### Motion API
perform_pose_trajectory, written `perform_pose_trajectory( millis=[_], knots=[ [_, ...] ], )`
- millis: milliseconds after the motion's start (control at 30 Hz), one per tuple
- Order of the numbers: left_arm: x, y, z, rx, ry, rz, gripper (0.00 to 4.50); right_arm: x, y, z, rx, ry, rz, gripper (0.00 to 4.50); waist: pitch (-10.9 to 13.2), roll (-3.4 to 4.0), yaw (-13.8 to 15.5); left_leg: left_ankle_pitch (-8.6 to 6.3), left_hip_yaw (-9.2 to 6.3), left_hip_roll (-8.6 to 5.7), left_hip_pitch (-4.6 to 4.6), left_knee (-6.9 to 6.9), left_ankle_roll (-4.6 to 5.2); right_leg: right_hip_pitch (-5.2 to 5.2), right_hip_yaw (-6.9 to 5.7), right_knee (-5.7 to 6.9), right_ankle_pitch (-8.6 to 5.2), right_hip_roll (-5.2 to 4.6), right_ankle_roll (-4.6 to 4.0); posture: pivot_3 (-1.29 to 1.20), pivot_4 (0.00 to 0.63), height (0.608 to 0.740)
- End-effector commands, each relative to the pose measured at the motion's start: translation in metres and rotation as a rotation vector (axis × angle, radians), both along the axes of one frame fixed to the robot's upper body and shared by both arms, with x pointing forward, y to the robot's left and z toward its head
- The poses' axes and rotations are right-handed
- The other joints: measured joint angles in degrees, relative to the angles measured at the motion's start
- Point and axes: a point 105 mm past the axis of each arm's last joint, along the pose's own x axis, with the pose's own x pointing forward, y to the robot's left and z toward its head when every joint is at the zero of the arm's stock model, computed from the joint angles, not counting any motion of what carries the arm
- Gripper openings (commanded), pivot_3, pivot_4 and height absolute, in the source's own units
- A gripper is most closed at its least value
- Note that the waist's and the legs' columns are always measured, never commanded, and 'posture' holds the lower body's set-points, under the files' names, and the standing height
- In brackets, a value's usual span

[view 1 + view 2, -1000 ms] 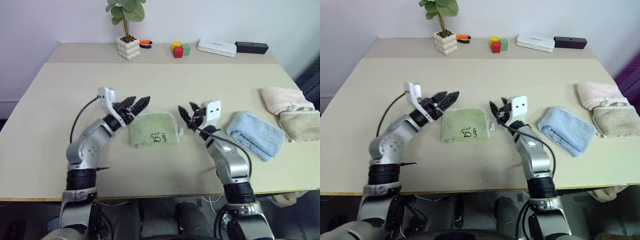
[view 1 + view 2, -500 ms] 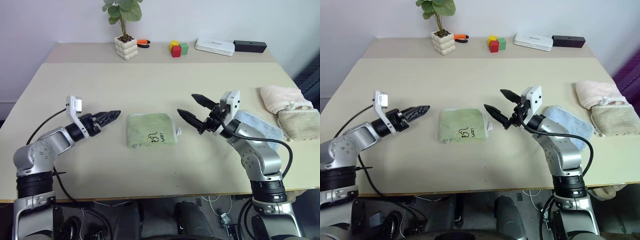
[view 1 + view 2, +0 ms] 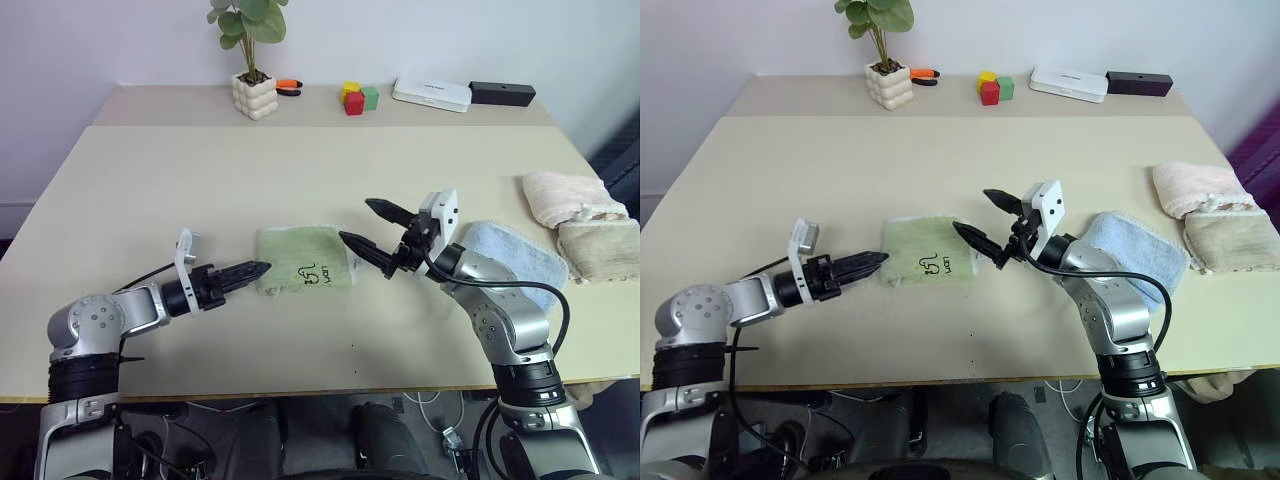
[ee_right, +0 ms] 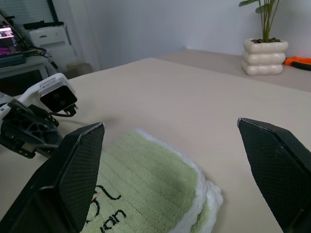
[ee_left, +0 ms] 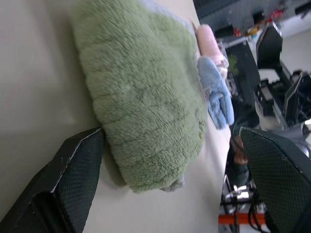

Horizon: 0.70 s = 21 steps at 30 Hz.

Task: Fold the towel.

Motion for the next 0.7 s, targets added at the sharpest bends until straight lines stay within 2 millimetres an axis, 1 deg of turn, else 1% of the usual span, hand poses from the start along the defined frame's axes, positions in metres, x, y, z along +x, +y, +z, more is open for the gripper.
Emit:
perform_pose_trajectory(
  millis=[33, 67, 167, 233, 267, 300, 333, 400, 433, 533, 600, 700],
  knots=[
    [0.001, -0.010, -0.012, -0.002, 0.048, -0.021, 4.50, -0.003, -0.001, 0.012, 0.009, -0.065, -0.015, 4.45, 0.0, 0.00, 0.1, 0.00, 0.00, -0.01, 0.00, 0.00, 0.00, 0.01, 0.00, 0.00, 0.00, -0.01, 0.00, 0.00, 0.150, 0.735],
    [0.004, -0.011, -0.013, -0.007, 0.053, -0.020, 4.50, -0.003, -0.001, 0.011, 0.008, -0.064, -0.018, 4.45, 0.0, 0.00, 0.2, 0.00, -0.01, -0.01, 0.00, 0.01, -0.01, 0.02, 0.00, 0.00, 0.00, -0.01, -0.01, 0.00, 0.150, 0.735],
    [0.013, -0.026, -0.021, -0.018, 0.079, -0.013, 4.50, -0.003, 0.000, 0.009, 0.002, -0.068, -0.027, 4.45, 0.0, 0.05, 0.5, 0.00, -0.03, -0.06, 0.01, 0.07, -0.01, 0.08, -0.01, -0.01, -0.01, -0.04, -0.02, 0.00, 0.150, 0.735],
    [0.015, -0.031, -0.023, -0.022, 0.089, -0.016, 4.50, -0.003, 0.001, 0.010, 0.003, -0.070, -0.029, 4.45, 0.0, 0.05, 0.8, 0.01, -0.02, -0.09, 0.01, 0.11, -0.01, 0.10, 0.00, -0.01, 0.00, -0.06, -0.02, 0.00, 0.150, 0.735],
    [0.015, -0.036, -0.026, -0.033, 0.107, -0.025, 3.96, -0.002, 0.001, 0.011, 0.004, -0.077, -0.032, 4.50, 0.0, 0.05, 0.8, 0.01, -0.03, -0.09, 0.01, 0.13, -0.01, 0.11, 0.00, -0.01, 0.00, -0.05, -0.03, 0.00, 0.150, 0.735],
    [0.015, -0.041, -0.030, -0.028, 0.124, -0.034, 3.64, -0.002, 0.001, 0.013, 0.004, -0.082, -0.035, 4.50, 0.0, 0.06, 0.9, 0.01, -0.02, -0.09, 0.03, 0.13, -0.01, 0.12, 0.01, -0.01, 0.00, -0.05, -0.03, 0.00, 0.150, 0.735],
    [0.015, -0.043, -0.034, -0.010, 0.135, -0.041, 3.16, -0.001, 0.000, 0.014, 0.003, -0.086, -0.040, 4.50, 0.0, 0.06, 1.0, 0.01, -0.02, -0.09, 0.03, 0.13, -0.01, 0.12, 0.01, -0.01, 0.01, -0.05, -0.02, 0.00, 0.150, 0.735],
    [0.014, -0.045, -0.036, -0.002, 0.144, -0.051, 2.19, -0.001, -0.001, 0.015, 0.001, -0.091, -0.049, 4.50, 0.0, 0.06, 1.1, 0.01, -0.02, -0.09, 0.02, 0.12, -0.01, 0.12, 0.01, -0.02, 0.02, -0.05, 0.01, 0.00, 0.150, 0.735],
    [0.014, -0.045, -0.036, -0.005, 0.147, -0.053, 1.62, -0.001, -0.002, 0.015, 0.002, -0.091, -0.051, 4.50, 0.0, 0.05, 1.1, 0.01, -0.02, -0.10, 0.02, 0.11, -0.01, 0.12, 0.01, -0.04, 0.06, -0.05, 0.08, 0.00, 0.150, 0.735],
    [0.014, -0.045, -0.035, -0.015, 0.155, -0.056, 0.15, -0.001, -0.003, 0.014, 0.001, -0.090, -0.059, 4.50, -0.2, 0.35, 1.3, 0.02, -0.03, -0.10, 0.06, 0.12, -0.02, 0.17, 0.01, -0.04, 0.08, -0.05, 0.11, 0.00, 0.150, 0.735],
    [0.016, -0.044, -0.034, -0.018, 0.151, -0.051, 0.07, -0.001, -0.003, 0.013, -0.005, -0.090, -0.061, 4.50, -0.3, 0.43, 1.2, 0.05, -0.04, -0.10, 0.18, 0.12, -0.08, 0.27, 0.01, -0.04, 0.00, -0.05, -0.04, 0.00, 0.150, 0.735],
    [0.023, -0.040, -0.024, -0.053, 0.098, -0.019, 0.07, -0.001, -0.003, 0.012, -0.011, -0.093, -0.063, 4.50, -0.3, 0.52, 1.2, 0.06, -0.06, -0.09, 0.23, 0.11, -0.09, 0.30, 0.01, -0.04, -0.01, -0.04, -0.06, 0.00, 0.150, 0.735]
  ],
)
